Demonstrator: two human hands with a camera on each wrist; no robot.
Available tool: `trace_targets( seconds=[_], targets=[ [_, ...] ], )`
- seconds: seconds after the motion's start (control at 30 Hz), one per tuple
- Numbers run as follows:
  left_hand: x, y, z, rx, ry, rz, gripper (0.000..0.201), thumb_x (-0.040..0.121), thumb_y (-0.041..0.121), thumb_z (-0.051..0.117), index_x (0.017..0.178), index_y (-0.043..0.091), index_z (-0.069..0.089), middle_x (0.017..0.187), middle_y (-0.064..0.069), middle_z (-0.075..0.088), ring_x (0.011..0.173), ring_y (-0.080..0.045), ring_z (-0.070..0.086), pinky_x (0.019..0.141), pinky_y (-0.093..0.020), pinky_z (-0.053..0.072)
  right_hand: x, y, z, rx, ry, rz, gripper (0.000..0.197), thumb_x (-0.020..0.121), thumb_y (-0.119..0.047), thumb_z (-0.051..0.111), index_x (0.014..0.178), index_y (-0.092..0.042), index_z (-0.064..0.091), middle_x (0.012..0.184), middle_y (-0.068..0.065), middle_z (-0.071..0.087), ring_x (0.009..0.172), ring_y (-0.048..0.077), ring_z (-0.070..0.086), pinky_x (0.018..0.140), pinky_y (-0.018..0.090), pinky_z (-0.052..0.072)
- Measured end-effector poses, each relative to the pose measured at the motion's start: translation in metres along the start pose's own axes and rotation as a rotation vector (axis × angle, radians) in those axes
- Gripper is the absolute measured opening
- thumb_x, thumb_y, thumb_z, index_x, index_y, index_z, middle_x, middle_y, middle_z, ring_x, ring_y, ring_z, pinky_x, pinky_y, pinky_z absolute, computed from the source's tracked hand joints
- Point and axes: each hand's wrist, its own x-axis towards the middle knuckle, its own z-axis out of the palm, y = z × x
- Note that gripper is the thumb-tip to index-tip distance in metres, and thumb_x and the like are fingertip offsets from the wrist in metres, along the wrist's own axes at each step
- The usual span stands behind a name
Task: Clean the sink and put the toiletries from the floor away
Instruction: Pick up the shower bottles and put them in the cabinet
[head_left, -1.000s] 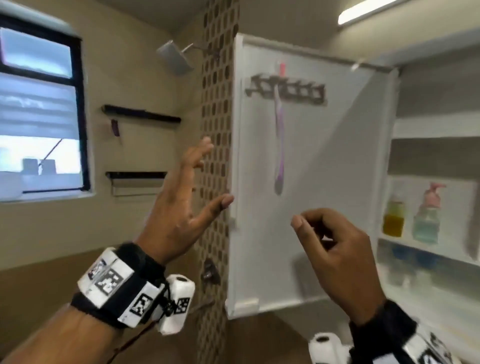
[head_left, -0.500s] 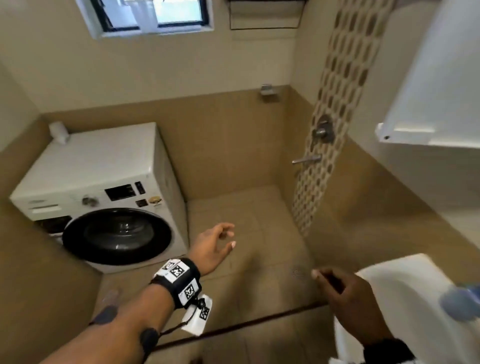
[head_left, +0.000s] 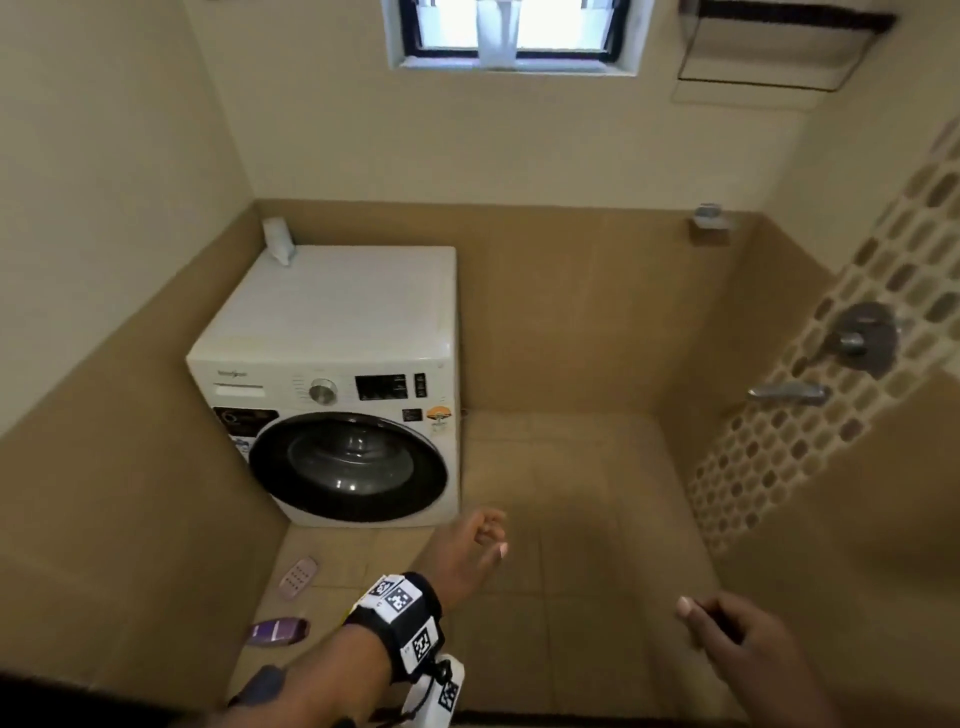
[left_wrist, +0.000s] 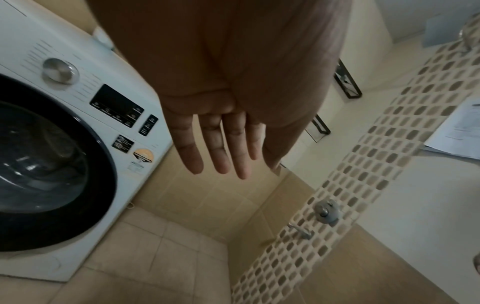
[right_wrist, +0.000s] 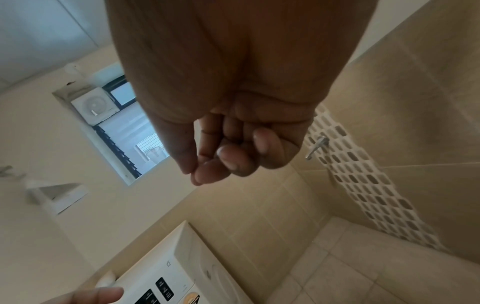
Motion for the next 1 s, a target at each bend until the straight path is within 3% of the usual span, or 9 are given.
trace_targets(
  seconds=[0.07, 0.17, 0.3, 0.53, 0.63, 0.83, 1.0],
  targets=[
    [0.007, -0.017, -0.032, -0.025, 0.044, -0.022, 0.037, 0.093, 0.028, 0.064, 0.129, 0.027, 0.056, 0.11, 0.017, 0.065, 0.1, 0.008, 0.059, 0.085, -0.006, 0.044, 0.023, -0.025, 0.021, -0.033, -0.036, -0.014, 0.033, 0.087, -0.024, 0.076, 0.056, -0.016, 0.067, 0.05, 0.002, 0.06, 0.043, 0.002, 0.047, 0.05, 0.022, 0.04],
    [0.016, -0.032, -0.072, -0.067, 0.123, -0.052, 0.035, 0.095, 0.027, 0.062, 0.129, 0.03, 0.055, 0.111, 0.018, 0.064, 0.102, 0.009, 0.058, 0.089, -0.013, 0.049, 0.057, -0.063, 0.048, -0.068, -0.121, -0.051, 0.035, 0.09, -0.034, 0.07, 0.061, -0.017, 0.066, 0.049, -0.004, 0.058, 0.045, 0.002, 0.049, 0.054, 0.026, 0.042],
    [0.021, -0.05, -0.105, -0.088, 0.262, -0.1, 0.035, 0.094, 0.028, 0.064, 0.127, 0.033, 0.056, 0.108, 0.019, 0.066, 0.103, 0.006, 0.06, 0.087, -0.014, 0.05, 0.1, -0.108, 0.08, -0.069, -0.233, -0.146, 0.029, 0.094, -0.036, 0.065, 0.07, -0.019, 0.067, 0.055, -0.012, 0.061, 0.05, -0.001, 0.051, 0.054, 0.015, 0.041],
    [0.021, -0.059, -0.125, -0.146, 0.478, -0.163, 0.035, 0.093, 0.019, 0.067, 0.124, 0.032, 0.059, 0.105, 0.015, 0.07, 0.102, 0.007, 0.061, 0.081, -0.01, 0.051, 0.196, -0.154, 0.129, -0.069, -0.401, -0.352, 0.026, 0.094, -0.035, 0.066, 0.071, -0.023, 0.066, 0.062, -0.011, 0.064, 0.054, 0.0, 0.053, 0.056, 0.018, 0.043],
    [0.025, -0.057, -0.134, -0.155, 0.529, -0.187, 0.034, 0.093, 0.022, 0.066, 0.123, 0.035, 0.058, 0.107, 0.017, 0.071, 0.102, 0.008, 0.062, 0.078, -0.018, 0.055, 0.231, -0.173, 0.142, -0.095, -0.445, -0.405, 0.024, 0.094, -0.038, 0.065, 0.076, -0.023, 0.069, 0.071, -0.005, 0.069, 0.059, 0.0, 0.057, 0.059, 0.018, 0.046],
    [0.039, -0.052, -0.149, -0.162, 0.615, -0.226, 0.034, 0.092, 0.022, 0.067, 0.122, 0.036, 0.059, 0.106, 0.015, 0.072, 0.101, 0.005, 0.064, 0.078, -0.006, 0.05, 0.271, -0.205, 0.153, -0.076, -0.489, -0.471, 0.024, 0.094, -0.036, 0.066, 0.075, -0.022, 0.068, 0.064, -0.008, 0.066, 0.053, -0.002, 0.053, 0.054, 0.013, 0.041],
    [0.03, -0.065, -0.158, -0.147, 0.672, -0.286, 0.035, 0.091, 0.022, 0.069, 0.122, 0.035, 0.06, 0.103, 0.015, 0.072, 0.101, 0.004, 0.065, 0.076, -0.011, 0.052, 0.287, -0.215, 0.18, -0.067, -0.535, -0.455, 0.025, 0.093, -0.036, 0.066, 0.074, -0.02, 0.069, 0.06, -0.009, 0.063, 0.05, -0.003, 0.051, 0.052, 0.014, 0.04]
  ],
)
